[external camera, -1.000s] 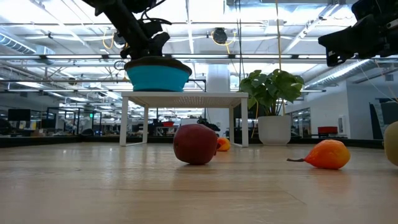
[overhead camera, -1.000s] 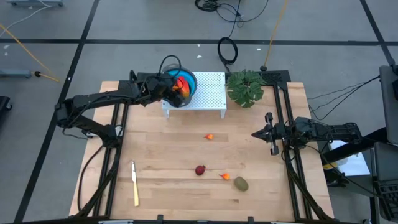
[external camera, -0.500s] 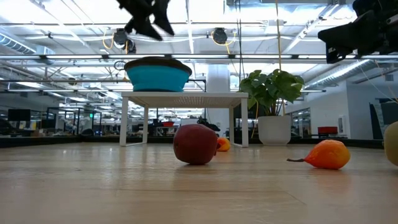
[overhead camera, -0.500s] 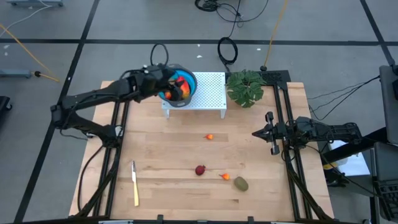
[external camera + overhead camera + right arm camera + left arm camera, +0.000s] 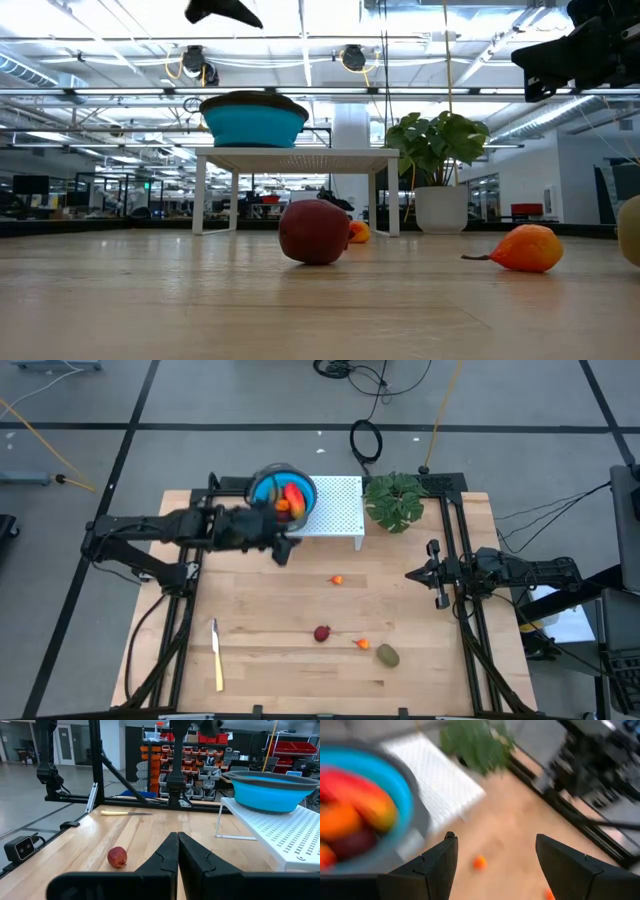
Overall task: Pick & Place Fruit
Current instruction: Put the pomegranate in the blue strainer bowl on the shelf
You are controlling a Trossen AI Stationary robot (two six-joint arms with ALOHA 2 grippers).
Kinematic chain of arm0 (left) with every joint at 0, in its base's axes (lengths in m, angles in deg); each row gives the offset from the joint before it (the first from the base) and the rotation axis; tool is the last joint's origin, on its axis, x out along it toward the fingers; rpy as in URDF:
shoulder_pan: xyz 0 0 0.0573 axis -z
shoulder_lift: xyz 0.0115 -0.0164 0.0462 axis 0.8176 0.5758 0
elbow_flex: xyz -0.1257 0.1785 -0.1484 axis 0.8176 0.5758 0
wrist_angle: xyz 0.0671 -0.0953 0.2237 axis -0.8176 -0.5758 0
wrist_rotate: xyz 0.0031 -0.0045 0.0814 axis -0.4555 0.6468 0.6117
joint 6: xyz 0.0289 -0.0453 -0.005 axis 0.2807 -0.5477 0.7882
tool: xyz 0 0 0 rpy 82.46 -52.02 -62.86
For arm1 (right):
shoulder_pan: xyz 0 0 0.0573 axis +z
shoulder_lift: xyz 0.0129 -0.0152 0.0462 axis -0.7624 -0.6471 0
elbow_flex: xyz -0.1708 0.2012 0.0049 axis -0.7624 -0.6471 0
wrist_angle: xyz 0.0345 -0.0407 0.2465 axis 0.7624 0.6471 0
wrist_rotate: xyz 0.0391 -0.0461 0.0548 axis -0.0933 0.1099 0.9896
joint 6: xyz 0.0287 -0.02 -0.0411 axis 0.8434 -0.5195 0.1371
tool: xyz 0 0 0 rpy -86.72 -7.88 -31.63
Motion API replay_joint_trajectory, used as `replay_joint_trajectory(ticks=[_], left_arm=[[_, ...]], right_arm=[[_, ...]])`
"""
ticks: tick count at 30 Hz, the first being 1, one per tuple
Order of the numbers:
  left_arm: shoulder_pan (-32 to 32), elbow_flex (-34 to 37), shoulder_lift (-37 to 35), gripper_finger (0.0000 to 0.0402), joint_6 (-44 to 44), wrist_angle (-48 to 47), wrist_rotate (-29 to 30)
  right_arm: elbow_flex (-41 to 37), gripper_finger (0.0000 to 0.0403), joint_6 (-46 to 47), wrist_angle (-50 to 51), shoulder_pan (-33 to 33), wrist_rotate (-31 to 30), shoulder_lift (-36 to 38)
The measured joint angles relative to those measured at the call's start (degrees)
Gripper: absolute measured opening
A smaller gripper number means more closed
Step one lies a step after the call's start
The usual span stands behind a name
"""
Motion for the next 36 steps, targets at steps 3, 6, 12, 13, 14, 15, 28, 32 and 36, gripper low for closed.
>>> replay_joint_trajectory(ticks=[3,6,12,13,14,15,28,32,36], left_arm=[[4.22,0.00,0.27,0.0266,-7.46,-4.10,-1.83],[8.11,0.00,0.27,0.0266,-16.34,-7.54,-2.83],[15.47,0.04,0.26,0.0266,-29.74,-13.69,-2.80],[16.49,0.04,0.35,0.0266,-31.50,-14.40,-2.80],[17.37,0.04,0.68,0.0266,-33.12,-14.89,-2.80],[18.10,0.04,0.88,0.0266,-34.81,-15.13,-2.78],[22.37,0.09,9.28,0.0266,-39.31,-11.75,0.30],[23.21,0.09,15.11,0.0266,-28.92,-2.62,0.31],[24.08,0.09,21.38,0.0266,-17.91,7.76,0.30]], right_arm=[[0.00,0.0000,0.00,0.02,0.01,0.07,-0.01],[0.00,0.0000,0.00,0.05,-0.01,0.20,0.00],[0.00,0.0000,0.00,0.75,0.00,0.20,-0.01],[0.00,0.0000,0.00,0.85,0.01,0.22,0.00],[0.00,0.0000,0.00,0.83,-0.01,0.22,0.00],[0.00,0.0000,0.00,0.85,0.01,0.22,0.00],[0.00,0.0000,-0.02,0.92,0.00,0.24,-0.01],[0.00,0.0000,-0.02,0.92,-0.01,0.24,0.00],[0.00,0.0000,-0.02,0.92,0.01,0.24,0.00]])
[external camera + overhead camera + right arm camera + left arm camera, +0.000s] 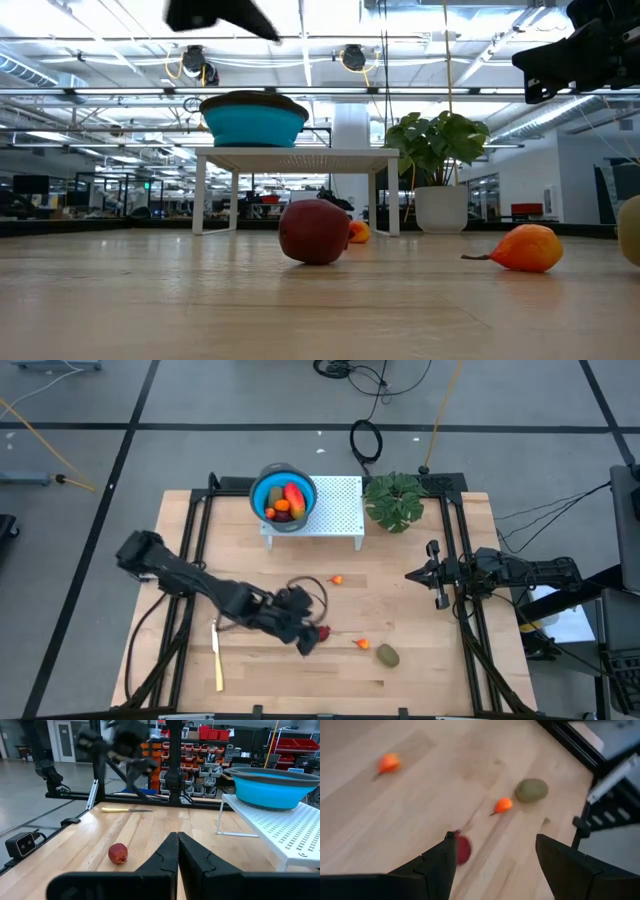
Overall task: Pick & Place Fruit
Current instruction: Put the pomegranate in the blue strainer bowl on the shelf
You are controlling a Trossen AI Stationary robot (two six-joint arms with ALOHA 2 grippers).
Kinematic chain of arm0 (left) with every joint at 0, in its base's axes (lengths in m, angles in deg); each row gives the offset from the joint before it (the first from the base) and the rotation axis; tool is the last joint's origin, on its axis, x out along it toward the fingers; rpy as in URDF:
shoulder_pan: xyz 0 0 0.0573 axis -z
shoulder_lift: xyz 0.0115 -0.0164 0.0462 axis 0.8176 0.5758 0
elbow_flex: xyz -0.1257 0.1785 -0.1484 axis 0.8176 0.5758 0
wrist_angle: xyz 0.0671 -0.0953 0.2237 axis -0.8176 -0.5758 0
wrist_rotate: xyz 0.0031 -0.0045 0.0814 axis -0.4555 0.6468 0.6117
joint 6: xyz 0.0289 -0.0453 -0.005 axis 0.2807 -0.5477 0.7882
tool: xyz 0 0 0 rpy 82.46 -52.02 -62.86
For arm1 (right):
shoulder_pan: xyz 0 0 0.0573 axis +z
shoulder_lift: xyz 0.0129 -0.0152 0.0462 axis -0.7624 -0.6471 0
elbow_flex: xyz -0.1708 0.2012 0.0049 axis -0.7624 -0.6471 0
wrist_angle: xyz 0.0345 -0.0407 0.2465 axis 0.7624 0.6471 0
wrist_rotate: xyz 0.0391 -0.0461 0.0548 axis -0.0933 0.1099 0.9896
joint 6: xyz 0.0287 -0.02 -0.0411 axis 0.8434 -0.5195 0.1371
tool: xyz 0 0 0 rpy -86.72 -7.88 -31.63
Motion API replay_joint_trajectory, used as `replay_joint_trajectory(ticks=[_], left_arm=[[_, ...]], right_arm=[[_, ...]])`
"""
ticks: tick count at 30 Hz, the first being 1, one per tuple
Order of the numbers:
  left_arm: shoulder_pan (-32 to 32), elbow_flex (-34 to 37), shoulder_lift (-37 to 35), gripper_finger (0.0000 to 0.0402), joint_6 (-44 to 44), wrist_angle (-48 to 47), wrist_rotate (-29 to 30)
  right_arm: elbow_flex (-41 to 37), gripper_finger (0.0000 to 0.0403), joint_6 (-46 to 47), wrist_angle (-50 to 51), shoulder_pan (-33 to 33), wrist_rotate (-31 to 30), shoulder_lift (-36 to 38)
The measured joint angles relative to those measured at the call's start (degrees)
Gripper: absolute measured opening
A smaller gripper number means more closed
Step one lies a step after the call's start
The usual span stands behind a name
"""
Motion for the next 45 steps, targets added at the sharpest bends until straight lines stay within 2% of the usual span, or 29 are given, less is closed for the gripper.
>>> replay_joint_trajectory(ticks=[5,8,13,26,45], left_arm=[[0.30,0.00,6.85,0.0266,11.95,7.81,0.00],[0.26,0.00,10.48,0.0266,17.92,8.35,0.34],[0.27,0.00,15.22,0.0266,22.23,8.09,0.50],[0.04,-0.02,20.31,0.0266,22.15,7.84,2.90],[-0.68,-0.01,24.30,0.0266,19.06,5.23,1.17]], right_arm=[[0.00,0.0000,0.00,-0.02,-0.02,0.01,-0.01],[0.00,0.0000,0.00,-0.02,-0.01,0.02,-0.01],[0.00,0.0000,0.00,-0.01,-0.02,0.02,-0.01],[0.00,0.0000,0.00,0.02,-0.02,0.02,0.00],[0.00,0.0000,0.00,0.07,0.00,0.02,-0.09]])
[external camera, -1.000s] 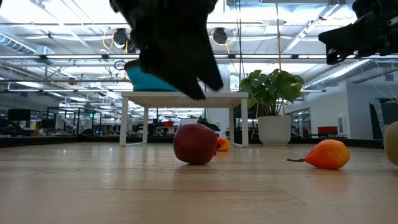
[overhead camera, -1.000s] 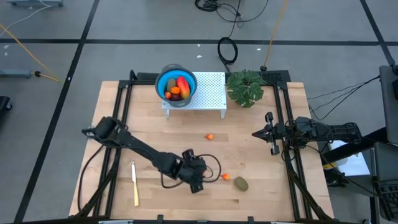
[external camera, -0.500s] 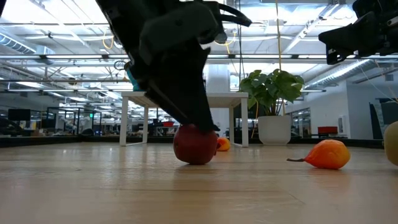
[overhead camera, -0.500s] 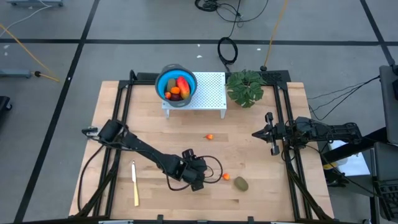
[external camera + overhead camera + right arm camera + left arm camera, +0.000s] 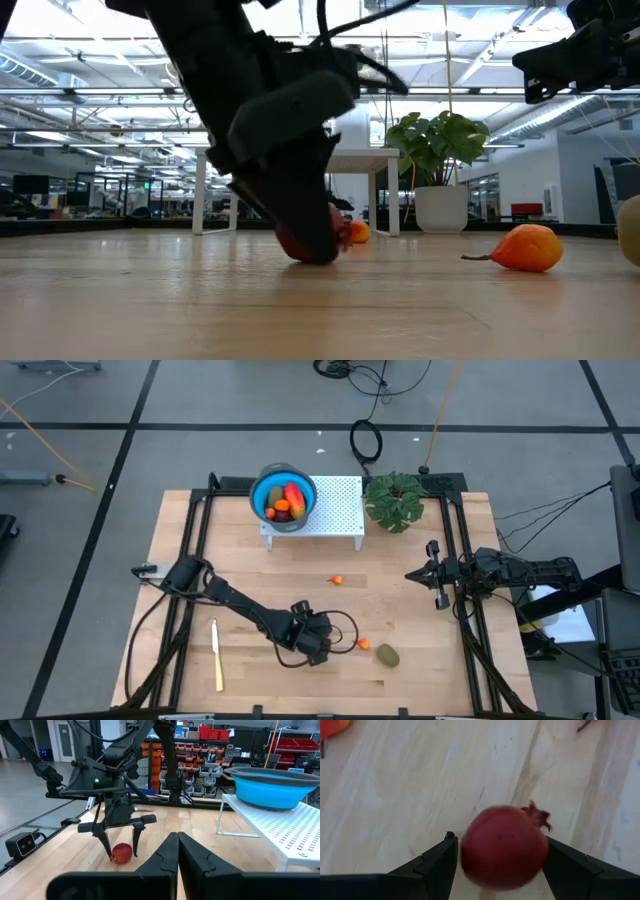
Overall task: Pick & Place Fruit
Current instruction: Put the pomegranate in the blue strainer bowl on the shelf
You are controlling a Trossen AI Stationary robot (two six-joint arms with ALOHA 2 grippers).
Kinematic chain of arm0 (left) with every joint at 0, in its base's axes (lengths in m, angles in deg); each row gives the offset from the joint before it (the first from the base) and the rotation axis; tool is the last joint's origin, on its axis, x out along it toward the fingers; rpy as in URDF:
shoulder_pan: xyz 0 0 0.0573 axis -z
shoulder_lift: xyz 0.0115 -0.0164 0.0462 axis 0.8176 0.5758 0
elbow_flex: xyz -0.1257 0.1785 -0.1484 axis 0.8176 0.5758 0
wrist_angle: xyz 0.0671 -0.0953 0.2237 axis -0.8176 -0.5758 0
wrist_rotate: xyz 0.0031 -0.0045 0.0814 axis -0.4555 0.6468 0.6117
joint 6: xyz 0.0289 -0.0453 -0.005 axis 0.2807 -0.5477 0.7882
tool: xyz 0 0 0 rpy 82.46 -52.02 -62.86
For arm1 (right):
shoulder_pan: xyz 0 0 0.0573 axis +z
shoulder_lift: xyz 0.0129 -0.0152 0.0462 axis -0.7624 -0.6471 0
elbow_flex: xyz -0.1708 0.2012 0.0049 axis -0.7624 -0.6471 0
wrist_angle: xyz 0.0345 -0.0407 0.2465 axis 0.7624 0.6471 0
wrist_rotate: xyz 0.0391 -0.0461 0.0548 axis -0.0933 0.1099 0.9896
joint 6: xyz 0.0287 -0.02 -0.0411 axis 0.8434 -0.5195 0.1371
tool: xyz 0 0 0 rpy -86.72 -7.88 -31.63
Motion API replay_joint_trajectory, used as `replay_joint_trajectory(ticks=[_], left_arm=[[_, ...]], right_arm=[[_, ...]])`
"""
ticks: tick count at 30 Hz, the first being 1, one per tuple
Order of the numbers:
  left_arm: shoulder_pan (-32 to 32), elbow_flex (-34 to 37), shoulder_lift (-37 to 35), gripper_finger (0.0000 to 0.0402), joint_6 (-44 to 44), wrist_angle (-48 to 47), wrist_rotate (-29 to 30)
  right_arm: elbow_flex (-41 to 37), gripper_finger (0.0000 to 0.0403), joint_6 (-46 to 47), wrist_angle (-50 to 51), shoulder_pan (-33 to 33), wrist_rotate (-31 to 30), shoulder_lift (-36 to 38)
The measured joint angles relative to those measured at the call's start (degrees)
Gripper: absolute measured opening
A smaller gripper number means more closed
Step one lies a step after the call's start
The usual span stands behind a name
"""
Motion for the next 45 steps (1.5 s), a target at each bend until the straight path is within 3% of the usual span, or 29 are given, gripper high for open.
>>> replay_joint_trajectory(ticks=[31,40,45], left_arm=[[-0.42,0.01,0.55,0.0265,4.29,4.34,-0.20],[-0.46,0.01,0.55,0.0193,4.08,4.88,-2.67],[-0.62,0.01,0.37,0.0190,4.28,6.31,-2.78]], right_arm=[[0.00,0.0000,0.00,0.12,-0.01,0.00,0.00],[0.00,0.0000,0.00,0.13,-0.02,0.00,0.00],[0.00,0.0000,0.00,0.13,-0.01,0.00,0.00]])
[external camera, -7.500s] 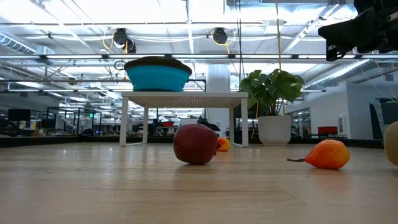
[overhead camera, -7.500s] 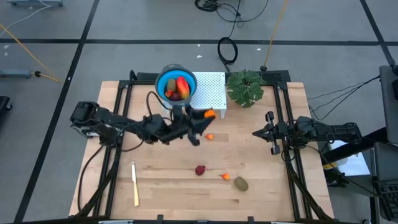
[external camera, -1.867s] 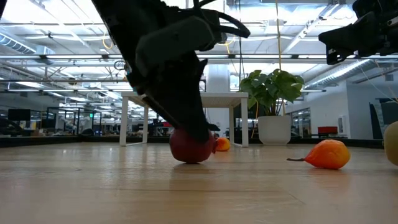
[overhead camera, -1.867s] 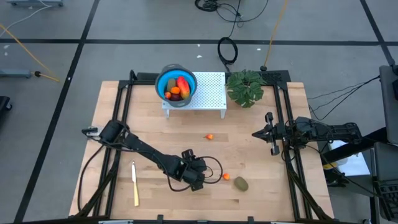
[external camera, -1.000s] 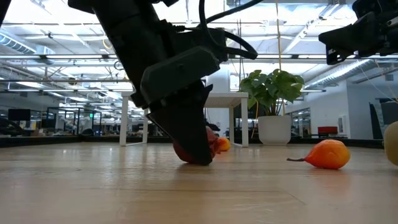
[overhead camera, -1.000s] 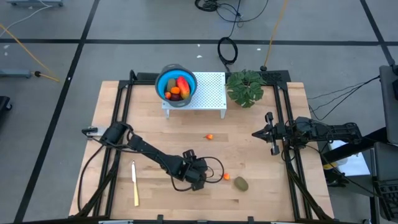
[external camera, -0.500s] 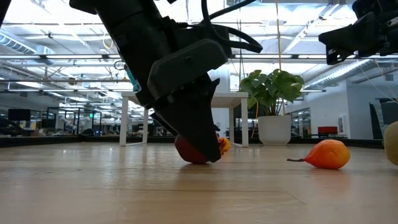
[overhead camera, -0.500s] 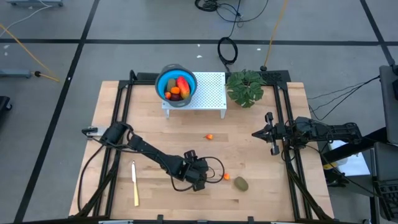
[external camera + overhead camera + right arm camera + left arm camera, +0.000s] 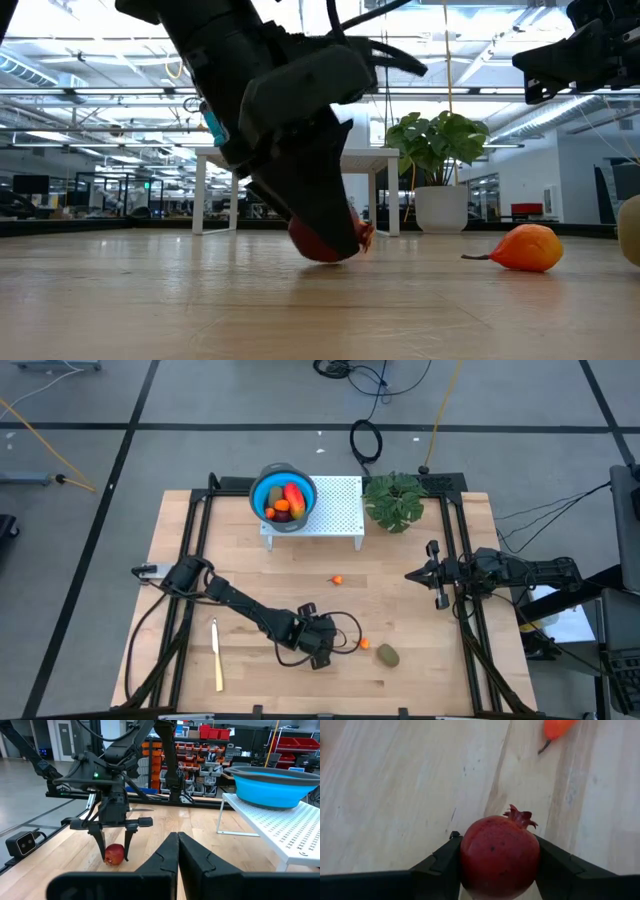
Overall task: Pick & Place Fruit
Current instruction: Put the pomegranate in the blue strainer bowl on the shelf
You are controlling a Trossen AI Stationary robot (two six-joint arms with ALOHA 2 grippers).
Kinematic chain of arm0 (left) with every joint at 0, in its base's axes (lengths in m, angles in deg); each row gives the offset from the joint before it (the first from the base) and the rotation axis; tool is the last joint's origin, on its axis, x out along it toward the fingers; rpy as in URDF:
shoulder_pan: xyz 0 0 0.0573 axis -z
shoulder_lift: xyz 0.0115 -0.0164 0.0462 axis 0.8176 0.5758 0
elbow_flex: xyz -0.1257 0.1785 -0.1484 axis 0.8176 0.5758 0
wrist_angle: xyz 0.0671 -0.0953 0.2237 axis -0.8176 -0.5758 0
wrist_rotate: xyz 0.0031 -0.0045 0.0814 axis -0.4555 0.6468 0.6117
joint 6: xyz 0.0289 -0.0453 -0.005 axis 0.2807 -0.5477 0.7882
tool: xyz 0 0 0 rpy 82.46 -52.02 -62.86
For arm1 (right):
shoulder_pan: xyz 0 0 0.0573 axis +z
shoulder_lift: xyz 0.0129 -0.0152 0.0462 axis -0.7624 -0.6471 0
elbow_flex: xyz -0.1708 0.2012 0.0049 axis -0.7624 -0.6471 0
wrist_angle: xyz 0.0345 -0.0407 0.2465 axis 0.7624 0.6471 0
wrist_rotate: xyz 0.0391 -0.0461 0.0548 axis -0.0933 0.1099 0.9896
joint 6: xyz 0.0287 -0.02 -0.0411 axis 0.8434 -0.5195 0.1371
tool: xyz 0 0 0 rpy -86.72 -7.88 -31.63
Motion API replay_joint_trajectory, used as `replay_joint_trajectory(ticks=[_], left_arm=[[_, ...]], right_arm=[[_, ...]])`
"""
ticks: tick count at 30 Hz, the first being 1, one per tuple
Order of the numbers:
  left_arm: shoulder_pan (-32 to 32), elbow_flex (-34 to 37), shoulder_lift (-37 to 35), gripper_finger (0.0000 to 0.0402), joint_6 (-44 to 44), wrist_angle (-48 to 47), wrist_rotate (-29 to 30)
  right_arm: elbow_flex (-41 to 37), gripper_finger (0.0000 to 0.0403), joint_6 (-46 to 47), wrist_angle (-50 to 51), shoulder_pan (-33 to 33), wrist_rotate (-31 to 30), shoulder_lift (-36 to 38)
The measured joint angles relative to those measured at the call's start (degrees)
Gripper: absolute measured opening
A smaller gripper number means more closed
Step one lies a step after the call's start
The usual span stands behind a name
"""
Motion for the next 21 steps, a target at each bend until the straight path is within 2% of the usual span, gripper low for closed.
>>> replay_joint_trajectory(ticks=[6,11,16,21], left_arm=[[-0.96,0.00,-4.04,0.0211,0.39,1.02,0.34],[-1.68,0.00,-10.45,0.0198,4.29,2.22,3.49],[-1.94,0.00,-17.78,0.0183,13.22,9.39,6.35],[-2.02,-0.02,-24.19,0.0198,25.03,20.57,7.76]], right_arm=[[0.00,0.0000,0.02,-0.07,-0.01,-0.01,0.00],[0.00,0.0000,0.02,-0.21,0.00,-0.01,0.02],[0.00,0.0000,0.02,-0.11,-0.01,0.04,0.00],[0.00,0.0000,0.09,-0.22,0.01,0.15,0.02]])
